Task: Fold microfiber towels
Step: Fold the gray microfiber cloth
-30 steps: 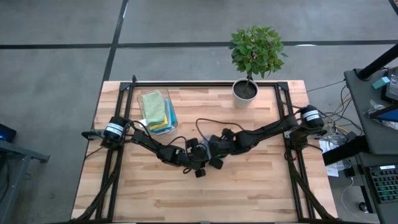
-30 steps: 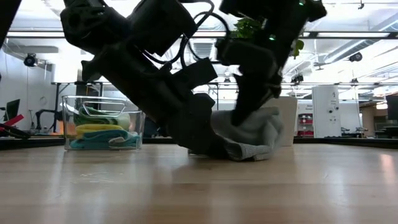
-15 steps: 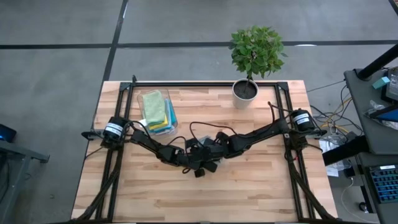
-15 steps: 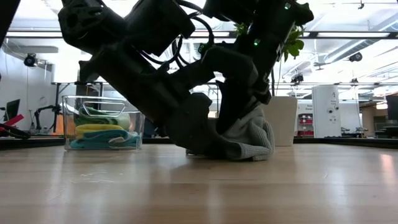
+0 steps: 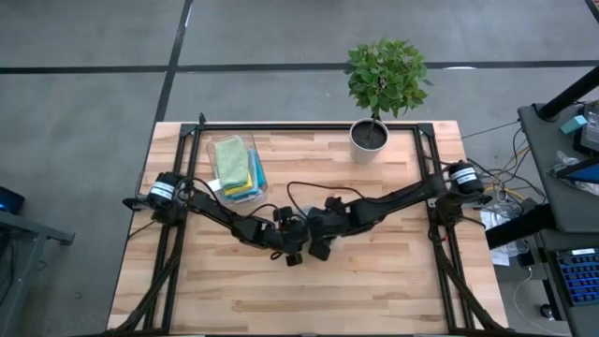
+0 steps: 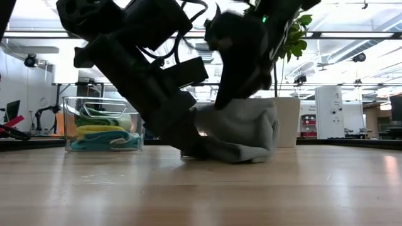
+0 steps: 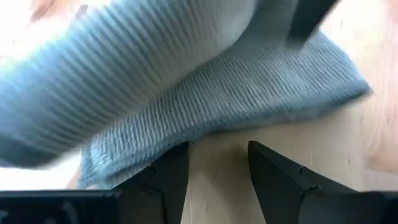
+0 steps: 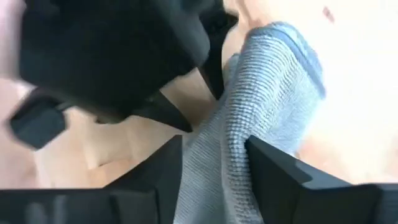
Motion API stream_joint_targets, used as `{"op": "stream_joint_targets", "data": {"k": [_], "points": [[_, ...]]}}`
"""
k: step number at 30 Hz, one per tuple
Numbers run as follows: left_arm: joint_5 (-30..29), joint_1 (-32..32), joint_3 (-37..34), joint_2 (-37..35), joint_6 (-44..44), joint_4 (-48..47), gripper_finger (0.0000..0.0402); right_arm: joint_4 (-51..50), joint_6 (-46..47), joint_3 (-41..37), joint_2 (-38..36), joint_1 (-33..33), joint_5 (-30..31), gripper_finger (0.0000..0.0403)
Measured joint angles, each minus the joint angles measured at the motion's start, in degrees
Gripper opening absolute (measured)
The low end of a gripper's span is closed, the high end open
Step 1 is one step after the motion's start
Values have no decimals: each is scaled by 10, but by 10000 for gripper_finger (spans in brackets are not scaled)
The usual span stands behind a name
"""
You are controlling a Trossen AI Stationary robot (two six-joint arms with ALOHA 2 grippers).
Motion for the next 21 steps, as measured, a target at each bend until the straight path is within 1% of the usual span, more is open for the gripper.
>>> {"op": "stream_joint_targets", "data": {"k": [5,10,12,15,17,21], "points": [[1,-1,0,-11,-1,-17,150,-25,-25,-2,-49,0,1,183],[1,-2,1,-24,-1,-22,150,-34,-47,-10,-91,0,5,178],[4,-3,-1,-29,-6,-23,150,-62,-52,-17,-107,0,10,167],[8,-8,-1,-39,-17,-36,150,-111,-53,-41,-130,0,57,140],[23,-13,0,-40,-17,-32,150,-136,-45,-72,-147,-2,88,118],[38,-22,2,-40,-24,-30,150,-106,-15,-161,-185,-21,93,75]]}}
